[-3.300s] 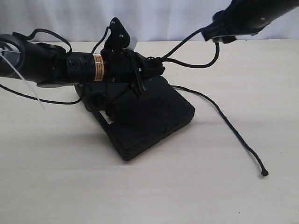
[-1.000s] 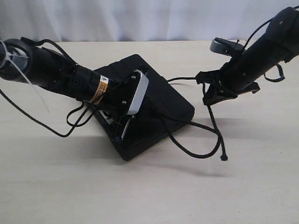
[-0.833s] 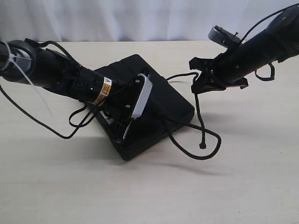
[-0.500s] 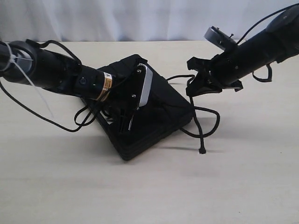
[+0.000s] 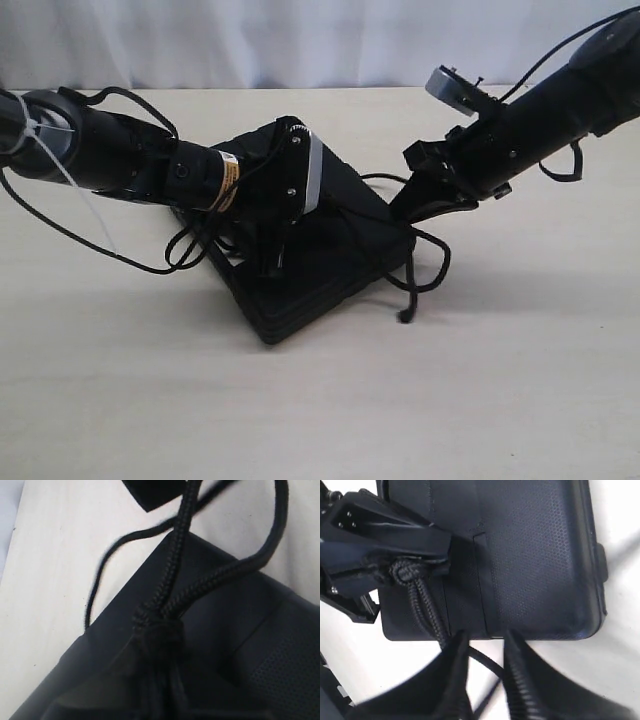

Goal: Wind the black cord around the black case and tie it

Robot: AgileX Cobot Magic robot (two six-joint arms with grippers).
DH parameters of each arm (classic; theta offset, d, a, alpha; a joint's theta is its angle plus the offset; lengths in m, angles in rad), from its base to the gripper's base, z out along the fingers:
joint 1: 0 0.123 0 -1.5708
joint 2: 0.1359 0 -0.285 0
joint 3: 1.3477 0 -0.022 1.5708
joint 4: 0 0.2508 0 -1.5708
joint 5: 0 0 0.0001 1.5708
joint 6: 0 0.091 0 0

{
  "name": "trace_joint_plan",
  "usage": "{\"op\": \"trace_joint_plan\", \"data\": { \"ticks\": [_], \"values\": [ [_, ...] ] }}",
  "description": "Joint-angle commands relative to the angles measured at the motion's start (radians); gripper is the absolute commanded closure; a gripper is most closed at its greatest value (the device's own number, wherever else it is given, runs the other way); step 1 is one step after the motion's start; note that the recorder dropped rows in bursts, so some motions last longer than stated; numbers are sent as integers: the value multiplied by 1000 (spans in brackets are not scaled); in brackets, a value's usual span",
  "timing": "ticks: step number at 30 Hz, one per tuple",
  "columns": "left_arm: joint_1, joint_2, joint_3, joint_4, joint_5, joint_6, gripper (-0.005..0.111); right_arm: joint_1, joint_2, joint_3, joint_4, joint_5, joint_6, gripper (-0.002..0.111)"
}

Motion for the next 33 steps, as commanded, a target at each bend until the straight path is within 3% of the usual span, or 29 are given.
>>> {"op": "trace_joint_plan", "data": {
  "ticks": [1, 3, 14, 20, 28, 33],
  "values": [
    [-3, -1, -3, -21, 10, 1, 107, -2, -7, 0, -8, 5, -17, 62],
    [-3, -1, -3, -21, 13, 1, 107, -2, -15, -5, -49, -4, -8, 57],
    [-3, -1, -3, -48, 13, 1, 107, -2, -140, -68, -437, 62, 305, 59],
    [-3, -1, -3, -48, 17, 1, 107, 24, -202, 66, -493, 102, 425, 62],
    [-3, -1, -3, -48, 17, 1, 107, 164, -210, 308, -399, -259, 433, 62],
    [-3, -1, -3, -48, 24, 1, 107, 198, -210, 352, -376, -364, 433, 62]
  ]
}}
